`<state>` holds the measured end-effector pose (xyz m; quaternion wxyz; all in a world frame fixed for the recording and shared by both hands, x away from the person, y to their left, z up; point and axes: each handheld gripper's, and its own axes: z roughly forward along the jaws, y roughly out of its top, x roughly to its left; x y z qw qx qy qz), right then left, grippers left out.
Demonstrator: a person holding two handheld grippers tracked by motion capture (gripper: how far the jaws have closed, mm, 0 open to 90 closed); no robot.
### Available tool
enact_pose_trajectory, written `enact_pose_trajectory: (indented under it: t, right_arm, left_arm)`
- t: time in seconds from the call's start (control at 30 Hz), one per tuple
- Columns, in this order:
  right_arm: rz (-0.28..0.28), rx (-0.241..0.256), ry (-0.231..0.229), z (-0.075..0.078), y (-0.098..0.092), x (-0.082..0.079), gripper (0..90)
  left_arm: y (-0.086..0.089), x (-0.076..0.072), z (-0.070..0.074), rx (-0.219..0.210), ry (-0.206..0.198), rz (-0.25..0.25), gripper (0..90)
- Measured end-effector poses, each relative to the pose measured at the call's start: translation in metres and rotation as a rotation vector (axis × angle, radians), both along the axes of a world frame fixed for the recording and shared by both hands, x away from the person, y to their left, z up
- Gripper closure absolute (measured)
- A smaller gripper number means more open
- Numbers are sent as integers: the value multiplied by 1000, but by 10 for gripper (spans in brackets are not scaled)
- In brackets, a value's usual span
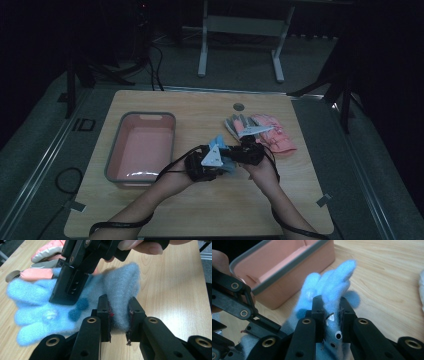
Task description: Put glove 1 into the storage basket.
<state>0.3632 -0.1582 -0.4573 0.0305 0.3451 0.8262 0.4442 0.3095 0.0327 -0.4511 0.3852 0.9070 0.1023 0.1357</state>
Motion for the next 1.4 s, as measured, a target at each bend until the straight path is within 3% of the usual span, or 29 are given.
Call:
enact_pose_trajectory:
  t: [0.3,0.83,1.13,1.4]
  right_arm:
    - [23,-2,-19,13,22,7,792]
    - [81,17,-18,25,65,19,793]
    - [120,15,-26,32,100,24,793]
    - [167,15,-17,31,146,30,794]
  left_arm:
    - [19,4,16,45,-16,15,771]
    - [58,7,26,54,-8,69,771]
    - [88,5,31,64,-10,121,771]
    - [126,2,31,82,-1,181,771]
